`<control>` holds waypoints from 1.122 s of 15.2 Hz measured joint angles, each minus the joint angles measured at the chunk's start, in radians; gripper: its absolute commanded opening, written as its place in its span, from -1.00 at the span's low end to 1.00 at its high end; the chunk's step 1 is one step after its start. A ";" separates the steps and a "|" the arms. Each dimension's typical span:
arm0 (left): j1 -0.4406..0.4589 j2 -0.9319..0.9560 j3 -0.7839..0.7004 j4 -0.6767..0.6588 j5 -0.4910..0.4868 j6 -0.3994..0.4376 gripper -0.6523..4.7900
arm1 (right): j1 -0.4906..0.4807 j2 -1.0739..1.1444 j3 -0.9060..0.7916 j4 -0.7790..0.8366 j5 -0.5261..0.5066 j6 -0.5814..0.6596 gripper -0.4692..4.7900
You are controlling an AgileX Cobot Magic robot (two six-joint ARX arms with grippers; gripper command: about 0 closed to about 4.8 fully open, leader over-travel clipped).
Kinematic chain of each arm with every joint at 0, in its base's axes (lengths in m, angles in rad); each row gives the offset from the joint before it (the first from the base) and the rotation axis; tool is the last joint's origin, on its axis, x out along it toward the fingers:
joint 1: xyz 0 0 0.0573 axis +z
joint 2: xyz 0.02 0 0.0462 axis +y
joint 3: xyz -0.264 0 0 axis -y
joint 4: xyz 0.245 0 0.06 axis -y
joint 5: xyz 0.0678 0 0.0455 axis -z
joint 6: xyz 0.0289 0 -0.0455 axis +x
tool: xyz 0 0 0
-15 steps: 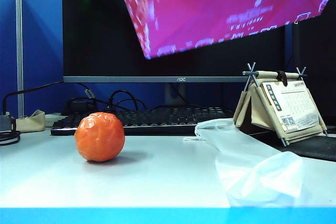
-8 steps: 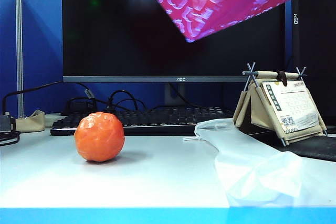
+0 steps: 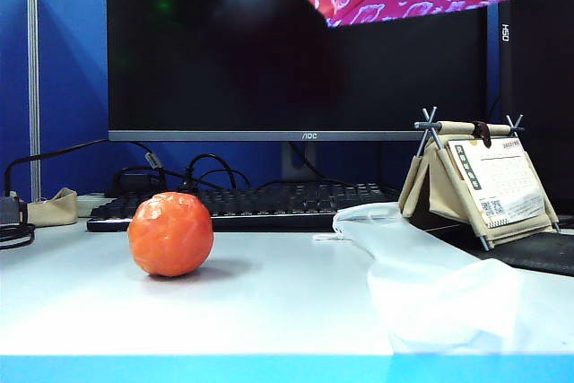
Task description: Open the paper bag and put two oranges into the paper bag.
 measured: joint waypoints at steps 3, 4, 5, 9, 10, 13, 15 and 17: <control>0.000 0.000 0.001 0.007 0.001 -0.008 1.00 | 0.008 0.000 0.000 0.000 -0.014 0.003 -0.84; 0.000 0.000 0.001 0.011 0.001 -0.013 1.00 | 0.009 0.000 0.000 0.000 -0.016 0.003 -0.84; 0.000 0.000 0.001 0.030 0.001 -0.025 1.00 | 0.009 0.000 0.000 0.001 -0.016 0.003 -0.84; 0.000 0.000 0.001 0.235 0.005 -0.145 0.52 | 0.009 0.000 0.000 0.041 -0.014 0.004 -0.84; 0.000 0.000 0.001 0.318 0.005 -0.172 0.44 | 0.009 0.000 0.000 0.043 0.006 0.004 -0.84; 0.002 -0.002 0.002 0.510 0.005 -0.235 0.43 | 0.009 0.000 0.000 0.042 0.089 -0.023 -0.84; 0.022 -0.003 0.002 0.570 0.006 -0.251 0.43 | 0.008 0.002 0.000 0.025 0.165 -0.071 -0.84; 0.055 -0.003 0.002 0.578 -0.029 -0.254 0.44 | 0.008 0.016 0.000 0.003 0.221 -0.095 -0.84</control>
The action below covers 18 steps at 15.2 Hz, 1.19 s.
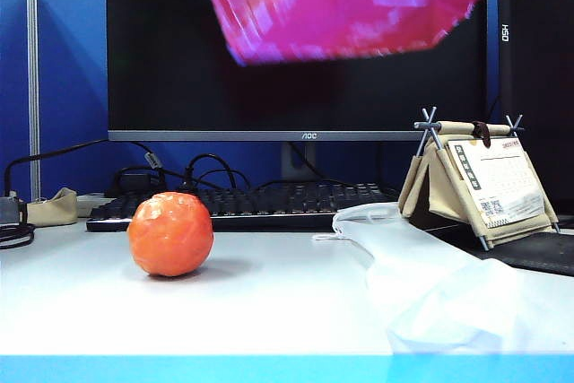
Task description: Open the paper bag and put two oranges into the paper bag.
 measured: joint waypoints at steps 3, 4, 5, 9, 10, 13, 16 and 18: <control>0.068 0.003 0.043 0.032 -0.030 -0.011 0.42 | -0.001 0.034 -0.004 -0.012 0.069 -0.050 -0.84; 0.074 0.002 0.068 0.037 -0.032 -0.012 0.32 | -0.001 0.043 -0.011 -0.003 0.091 -0.054 -0.84; 0.091 -0.004 0.079 0.036 -0.008 -0.011 0.27 | 0.001 0.048 -0.035 0.006 0.117 -0.072 -0.84; 0.314 -0.071 0.080 0.014 -0.043 0.032 0.25 | 0.000 0.055 -0.156 0.080 0.156 -0.104 -0.84; 0.428 -0.108 0.080 -0.002 -0.041 0.059 0.25 | 0.004 0.058 -0.173 0.108 0.154 -0.107 -0.84; 0.614 -0.172 0.082 -0.174 -0.082 0.182 0.26 | -0.001 0.041 -0.231 0.235 0.161 -0.122 -0.84; 0.726 -0.183 0.085 -0.443 -0.106 0.391 0.26 | 0.000 0.032 -0.323 0.254 0.163 -0.158 -0.84; 0.700 -0.183 0.080 -0.702 -0.172 0.617 0.26 | -0.001 0.027 -0.431 0.270 0.174 -0.160 -0.84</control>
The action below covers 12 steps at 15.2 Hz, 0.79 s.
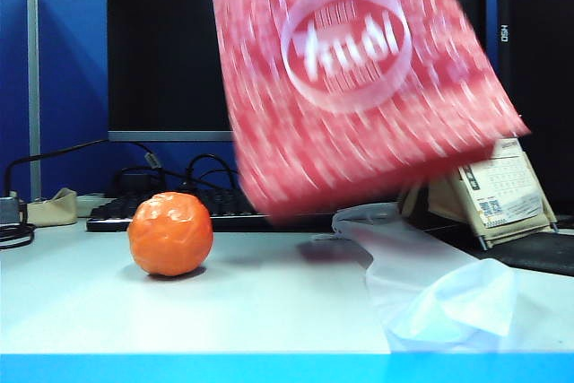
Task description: Open the paper bag and put two oranges into the paper bag.
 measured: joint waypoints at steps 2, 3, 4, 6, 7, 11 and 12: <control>-0.002 0.002 0.000 -0.111 -0.038 0.107 0.26 | -0.001 -0.006 -0.077 0.052 0.001 0.000 -0.84; -0.012 0.001 0.000 -0.126 -0.036 0.131 0.26 | 0.000 -0.012 -0.103 0.074 0.000 0.006 -0.84; -0.005 -0.003 0.000 -0.122 -0.041 0.144 0.26 | 0.004 -0.014 -0.112 0.090 0.000 0.029 -0.84; -0.006 -0.001 0.000 -0.124 -0.045 0.151 0.26 | 0.003 -0.017 -0.119 0.117 0.000 0.039 -0.84; -0.006 -0.002 0.000 -0.139 -0.057 0.163 0.26 | 0.002 -0.017 -0.122 0.119 0.000 0.041 -0.84; -0.006 -0.001 0.000 -0.176 -0.069 0.203 0.26 | 0.001 -0.069 -0.305 0.328 0.000 0.069 -0.84; -0.006 -0.001 0.000 -0.189 -0.069 0.213 0.26 | 0.001 -0.109 -0.404 0.446 0.001 0.091 -0.84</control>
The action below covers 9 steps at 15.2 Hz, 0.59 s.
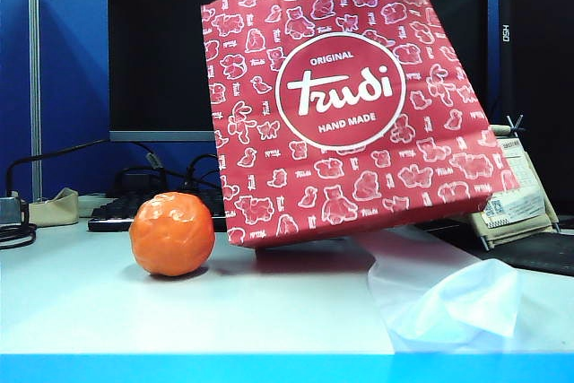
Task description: Open the paper bag and put two oranges into the paper bag.
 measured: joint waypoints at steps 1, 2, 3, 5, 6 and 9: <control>0.000 0.000 0.000 -0.004 0.000 0.005 0.26 | 0.000 -0.016 -0.052 0.061 0.000 0.001 -0.84; 0.000 0.000 0.000 -0.006 0.000 0.006 0.26 | -0.001 -0.017 -0.077 0.085 0.001 0.001 -0.84; 0.000 0.000 0.000 -0.007 0.000 0.007 0.26 | -0.001 -0.015 -0.101 0.105 0.018 0.000 -0.84; 0.000 0.000 0.000 -0.013 0.000 0.008 0.26 | -0.002 -0.016 -0.141 0.138 0.060 0.000 -0.84; 0.000 0.000 0.000 -0.027 0.000 0.009 0.26 | -0.002 -0.021 -0.163 0.144 0.061 0.001 -0.84; 0.000 -0.003 -0.031 -0.110 0.000 0.054 0.26 | -0.002 -0.081 -0.243 0.156 0.068 0.004 -0.84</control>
